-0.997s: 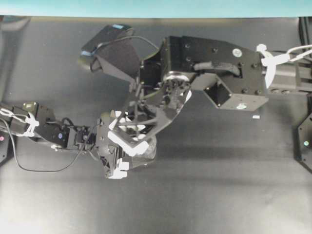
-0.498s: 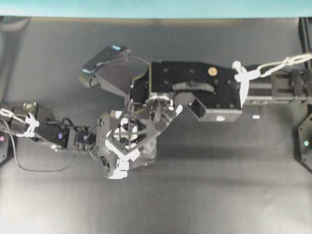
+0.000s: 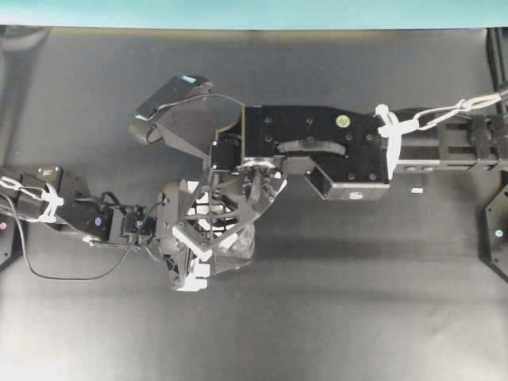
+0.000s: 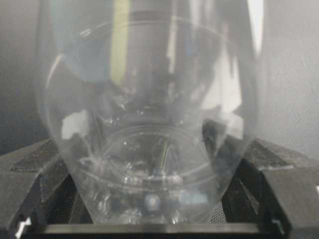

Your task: Open the bottle cap by holding the bottle with the left arm and twisting the cap with the right arm.

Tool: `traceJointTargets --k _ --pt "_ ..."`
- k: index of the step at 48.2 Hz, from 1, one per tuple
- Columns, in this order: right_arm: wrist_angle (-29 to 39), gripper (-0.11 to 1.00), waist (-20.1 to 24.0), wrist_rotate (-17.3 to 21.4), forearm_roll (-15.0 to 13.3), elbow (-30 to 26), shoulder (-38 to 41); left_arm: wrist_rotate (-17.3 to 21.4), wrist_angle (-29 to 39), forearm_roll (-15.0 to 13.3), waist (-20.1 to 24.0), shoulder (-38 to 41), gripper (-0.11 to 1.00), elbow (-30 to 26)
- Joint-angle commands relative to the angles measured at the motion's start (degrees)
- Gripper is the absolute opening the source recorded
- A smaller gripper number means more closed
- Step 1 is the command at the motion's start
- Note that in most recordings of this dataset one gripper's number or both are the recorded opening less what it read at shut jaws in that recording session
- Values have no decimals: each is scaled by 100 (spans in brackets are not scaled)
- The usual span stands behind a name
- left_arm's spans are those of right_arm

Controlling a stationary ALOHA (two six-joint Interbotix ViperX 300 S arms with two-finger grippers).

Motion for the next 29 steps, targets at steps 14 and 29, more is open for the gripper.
traceJointTargets --k 14,29 --pt "26 37 53 -1450 9 -44 0 -18 -18 18 -35 -9 81 -26" --pt "26 37 44 -4113 62 -53 0 -18 -9 18 -35 -9 81 -26"
